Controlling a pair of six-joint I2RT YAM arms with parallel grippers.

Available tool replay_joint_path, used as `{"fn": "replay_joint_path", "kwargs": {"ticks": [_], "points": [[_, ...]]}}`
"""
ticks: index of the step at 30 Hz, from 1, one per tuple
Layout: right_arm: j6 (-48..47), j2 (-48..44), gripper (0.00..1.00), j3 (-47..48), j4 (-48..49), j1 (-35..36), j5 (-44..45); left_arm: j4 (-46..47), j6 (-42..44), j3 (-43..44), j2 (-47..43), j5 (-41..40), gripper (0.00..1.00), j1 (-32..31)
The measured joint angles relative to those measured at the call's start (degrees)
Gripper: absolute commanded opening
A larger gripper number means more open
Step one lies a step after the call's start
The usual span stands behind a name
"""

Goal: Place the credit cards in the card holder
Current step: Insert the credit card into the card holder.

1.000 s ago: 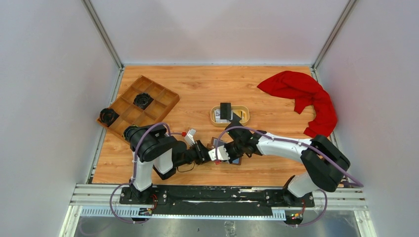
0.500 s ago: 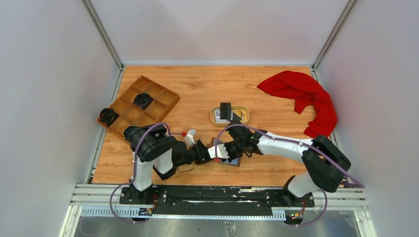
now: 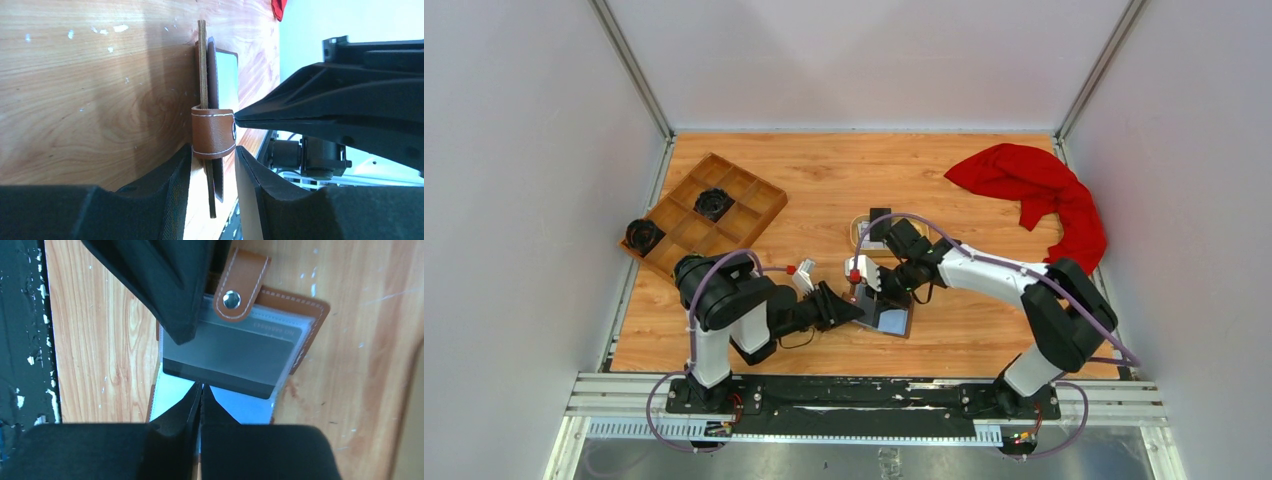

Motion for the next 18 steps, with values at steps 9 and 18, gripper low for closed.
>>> {"fn": "replay_joint_path", "kwargs": {"ticks": [9, 18], "points": [[5.38, 4.66, 0.00, 1.40, -4.00, -2.82, -0.09, 0.00, 1.86, -1.27, -1.70, -0.35, 0.41, 1.99], [8.87, 6.69, 0.00, 3.37, -4.61, -3.85, 0.31, 0.00, 2.45, -1.22, -1.70, -0.33, 0.29, 2.93]]}}
